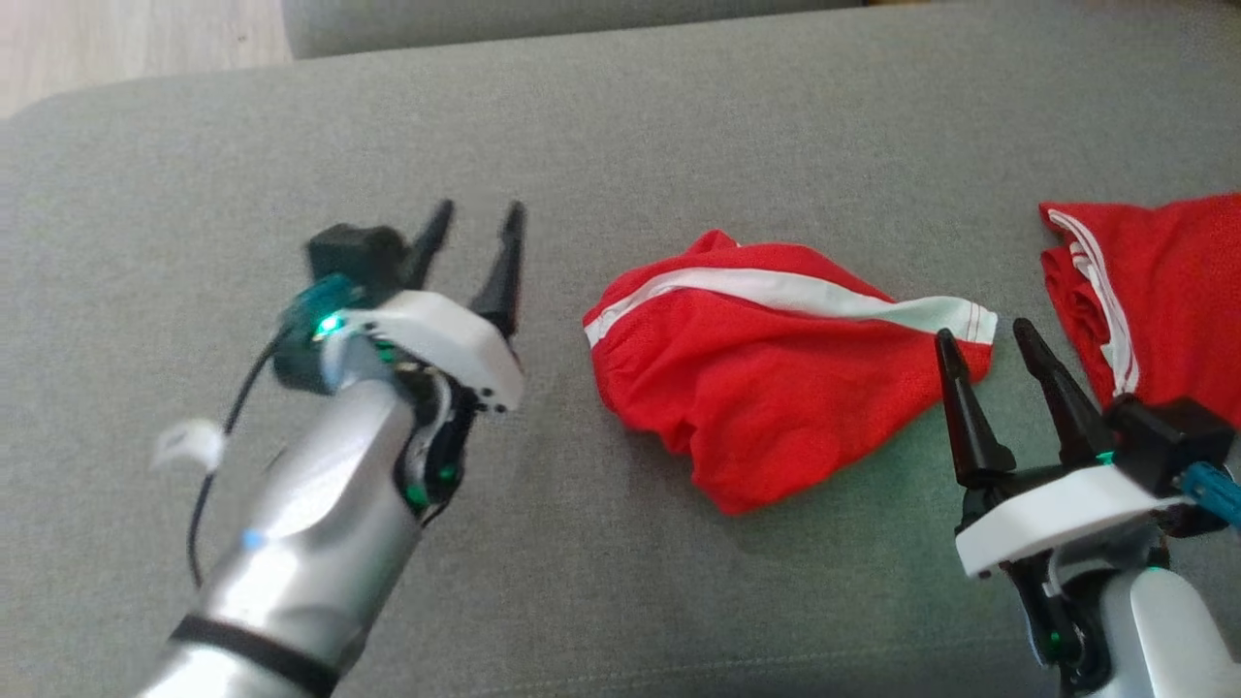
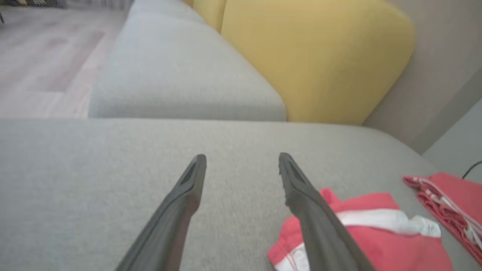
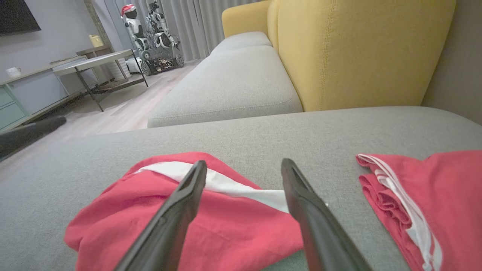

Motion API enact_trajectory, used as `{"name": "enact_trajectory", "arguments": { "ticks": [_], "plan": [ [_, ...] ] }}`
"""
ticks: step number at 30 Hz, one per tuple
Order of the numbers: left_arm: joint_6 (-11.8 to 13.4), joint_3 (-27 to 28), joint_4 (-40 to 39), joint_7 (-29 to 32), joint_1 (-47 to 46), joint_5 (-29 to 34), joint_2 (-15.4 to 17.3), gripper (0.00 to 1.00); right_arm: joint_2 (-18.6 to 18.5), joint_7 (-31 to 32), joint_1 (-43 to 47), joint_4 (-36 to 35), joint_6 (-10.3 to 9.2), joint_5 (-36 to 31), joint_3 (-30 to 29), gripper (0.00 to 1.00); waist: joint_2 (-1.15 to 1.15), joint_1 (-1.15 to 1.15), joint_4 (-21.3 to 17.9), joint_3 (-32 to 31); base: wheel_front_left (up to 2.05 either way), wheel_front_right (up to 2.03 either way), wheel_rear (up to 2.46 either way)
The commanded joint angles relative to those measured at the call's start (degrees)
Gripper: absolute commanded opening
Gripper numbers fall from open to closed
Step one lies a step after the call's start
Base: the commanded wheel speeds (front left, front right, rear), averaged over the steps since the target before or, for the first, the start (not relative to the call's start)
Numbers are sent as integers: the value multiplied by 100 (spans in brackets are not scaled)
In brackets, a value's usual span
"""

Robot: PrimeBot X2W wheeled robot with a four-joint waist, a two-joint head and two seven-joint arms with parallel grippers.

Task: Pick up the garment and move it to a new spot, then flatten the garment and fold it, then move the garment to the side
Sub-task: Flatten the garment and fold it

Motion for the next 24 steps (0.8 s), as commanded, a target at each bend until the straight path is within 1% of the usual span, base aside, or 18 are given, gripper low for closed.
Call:
{"name": "enact_trajectory", "arguments": {
  "ticks": [1, 3, 6, 11, 18, 24],
  "plan": [
    [137, 397, -472, -69, 154, 189, 241, 100, -25, -6, -89, -246, -5, -26, 92, 100, 0, 0, 49, -81, 0, 0, 0],
    [318, 768, -1088, -70, 509, 457, 380, 100, -27, 4, -55, -257, -5, -42, 73, 100, 0, 0, 84, -157, 0, 0, 0],
    [519, 1238, -1897, -70, 1065, 803, 551, 100, -28, 23, -14, -278, -5, -64, 55, 100, 0, 0, 128, -258, 0, 0, 0],
    [730, 1737, -2881, -70, 1918, 1213, 758, 100, -55, 60, 57, -299, -5, -97, 47, 100, 0, 0, 182, -440, 0, 0, 0],
    [977, 1863, -3536, -71, 2943, 1521, 1015, 100, -87, 122, 205, -317, -5, -135, 98, 100, 0, 0, 201, -699, 0, 0, 0],
    [1209, 1839, -3857, 3, 3473, 1620, 1179, 100, -82, 184, 342, -382, -5, -153, 110, 100, 0, 0, 234, -804, 0, 0, 0]
  ]
}}
